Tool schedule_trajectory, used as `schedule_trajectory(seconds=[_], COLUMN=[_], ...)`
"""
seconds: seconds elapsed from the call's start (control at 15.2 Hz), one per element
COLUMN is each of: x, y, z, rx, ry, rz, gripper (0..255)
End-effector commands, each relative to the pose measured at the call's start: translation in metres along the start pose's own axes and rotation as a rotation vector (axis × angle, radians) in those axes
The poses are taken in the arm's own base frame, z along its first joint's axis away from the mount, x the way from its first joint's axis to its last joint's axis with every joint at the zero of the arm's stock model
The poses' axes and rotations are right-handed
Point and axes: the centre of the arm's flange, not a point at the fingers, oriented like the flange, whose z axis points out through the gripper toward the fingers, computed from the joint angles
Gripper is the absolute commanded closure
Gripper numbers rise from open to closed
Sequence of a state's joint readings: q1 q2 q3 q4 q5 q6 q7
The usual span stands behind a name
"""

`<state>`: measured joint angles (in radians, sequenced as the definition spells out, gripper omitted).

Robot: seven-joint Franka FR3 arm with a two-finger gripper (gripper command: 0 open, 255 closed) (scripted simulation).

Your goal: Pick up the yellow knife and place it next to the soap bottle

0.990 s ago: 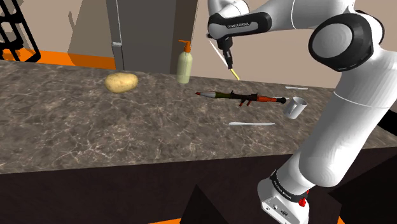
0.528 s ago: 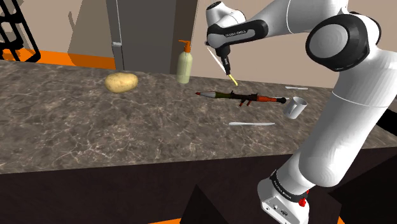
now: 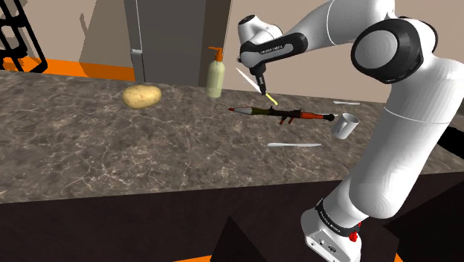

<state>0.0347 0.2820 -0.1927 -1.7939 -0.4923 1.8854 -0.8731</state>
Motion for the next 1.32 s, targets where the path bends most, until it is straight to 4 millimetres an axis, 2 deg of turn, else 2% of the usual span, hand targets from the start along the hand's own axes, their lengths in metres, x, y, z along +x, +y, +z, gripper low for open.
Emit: schedule_trajectory(seconds=[0.0,0.66,1.19,1.25], x=[0.005,0.032,0.032,0.032], y=[-0.001,-0.008,-0.008,-0.008], z=[0.009,0.056,0.056,0.056], rx=[0.0,0.0,0.0,0.0], ry=[0.0,0.0,0.0,0.0], rz=[0.0,0.0,0.0,0.0], gripper=[255,255,255,0])
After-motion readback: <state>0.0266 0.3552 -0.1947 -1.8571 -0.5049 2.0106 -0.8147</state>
